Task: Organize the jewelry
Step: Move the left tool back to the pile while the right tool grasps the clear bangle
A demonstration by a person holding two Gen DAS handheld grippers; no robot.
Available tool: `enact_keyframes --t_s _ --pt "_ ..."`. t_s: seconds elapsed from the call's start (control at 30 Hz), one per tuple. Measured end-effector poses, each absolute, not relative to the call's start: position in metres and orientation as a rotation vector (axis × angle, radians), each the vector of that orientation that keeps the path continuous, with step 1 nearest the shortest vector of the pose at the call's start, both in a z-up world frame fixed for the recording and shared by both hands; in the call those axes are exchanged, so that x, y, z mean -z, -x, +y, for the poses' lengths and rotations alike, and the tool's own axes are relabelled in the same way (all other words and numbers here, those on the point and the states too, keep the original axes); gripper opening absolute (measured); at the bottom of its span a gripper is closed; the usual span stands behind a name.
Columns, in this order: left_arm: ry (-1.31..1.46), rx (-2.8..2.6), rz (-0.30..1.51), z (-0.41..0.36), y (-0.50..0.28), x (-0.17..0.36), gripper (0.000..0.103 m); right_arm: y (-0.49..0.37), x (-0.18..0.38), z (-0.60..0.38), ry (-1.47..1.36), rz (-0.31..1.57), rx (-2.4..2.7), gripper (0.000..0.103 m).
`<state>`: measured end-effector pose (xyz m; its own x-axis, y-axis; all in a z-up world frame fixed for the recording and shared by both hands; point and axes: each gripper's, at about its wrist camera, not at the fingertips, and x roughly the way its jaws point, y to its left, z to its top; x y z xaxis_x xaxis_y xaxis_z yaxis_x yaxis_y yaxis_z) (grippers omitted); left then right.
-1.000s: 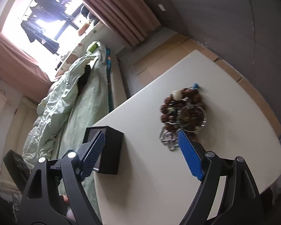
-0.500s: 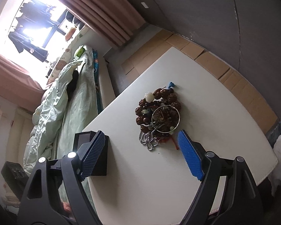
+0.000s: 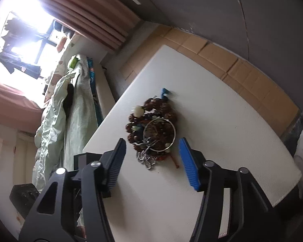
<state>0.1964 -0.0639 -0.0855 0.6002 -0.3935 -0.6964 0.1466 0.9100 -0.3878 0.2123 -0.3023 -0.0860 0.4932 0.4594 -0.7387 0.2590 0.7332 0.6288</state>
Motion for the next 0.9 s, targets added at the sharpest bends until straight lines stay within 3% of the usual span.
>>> enact_keyframes --t_s 0.13,0.4,0.5,0.53,0.9 --pt "0.308 0.324 0.887 -0.066 -0.204 0.09 0.046 -0.224 0.105 -0.305 -0.804 1.122 -0.114 0.039" --pt "0.314 0.327 0.905 -0.067 -0.219 0.098 0.046 -0.243 0.135 -0.307 -0.859 1.177 -0.071 0.031" --pt "0.313 0.333 0.909 -0.067 -0.224 0.1 0.046 -0.243 0.135 -0.308 -0.889 1.161 -0.079 0.016" --pt "0.312 0.335 0.91 -0.068 -0.224 0.1 0.046 -0.243 0.134 -0.309 -0.883 1.159 -0.074 0.006" --pt "0.325 0.321 0.903 -0.061 -0.225 0.099 0.046 -0.226 0.088 -0.3 -0.837 1.025 -0.195 0.003"
